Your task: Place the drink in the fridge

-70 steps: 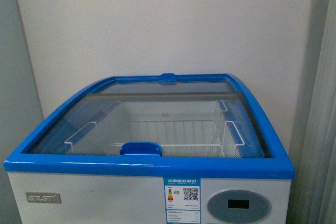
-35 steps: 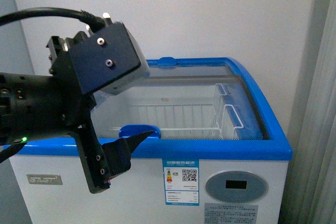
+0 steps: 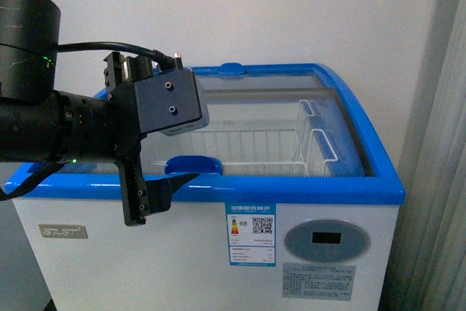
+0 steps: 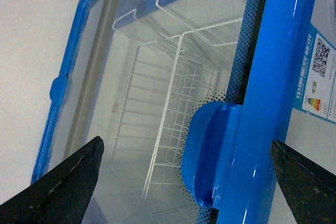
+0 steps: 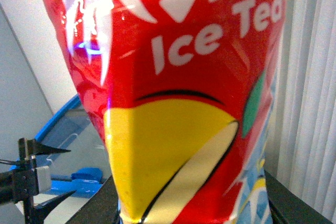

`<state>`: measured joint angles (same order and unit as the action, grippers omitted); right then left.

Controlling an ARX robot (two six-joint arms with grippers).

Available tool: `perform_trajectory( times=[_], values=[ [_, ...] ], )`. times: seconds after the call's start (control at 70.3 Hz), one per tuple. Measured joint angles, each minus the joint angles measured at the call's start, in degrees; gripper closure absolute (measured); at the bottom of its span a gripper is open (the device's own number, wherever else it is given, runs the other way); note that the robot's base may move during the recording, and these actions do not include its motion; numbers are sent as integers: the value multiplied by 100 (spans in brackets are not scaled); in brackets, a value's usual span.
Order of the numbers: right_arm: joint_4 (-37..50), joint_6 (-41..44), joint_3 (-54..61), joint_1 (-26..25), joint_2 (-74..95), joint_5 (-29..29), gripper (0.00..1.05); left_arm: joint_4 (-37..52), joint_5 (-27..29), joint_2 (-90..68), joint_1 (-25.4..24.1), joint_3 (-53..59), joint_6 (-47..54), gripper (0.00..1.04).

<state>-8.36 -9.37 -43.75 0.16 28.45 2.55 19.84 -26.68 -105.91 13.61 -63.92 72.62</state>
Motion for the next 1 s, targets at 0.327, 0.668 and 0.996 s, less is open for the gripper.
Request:
perform_trajectory(
  times=[0.327, 0.668, 0.996],
  values=[
    [0, 0, 0, 0, 0, -2, 64, -216, 4, -1027, -153, -1204, 26, 8],
    [0, 0, 0, 0, 0, -2, 64, -935, -140, -2378, -170, -3545, -125, 8],
    [0, 0, 0, 0, 0, 0, 64, -2529, 525, -4653, -131, -7858, -48, 8]
  ],
)
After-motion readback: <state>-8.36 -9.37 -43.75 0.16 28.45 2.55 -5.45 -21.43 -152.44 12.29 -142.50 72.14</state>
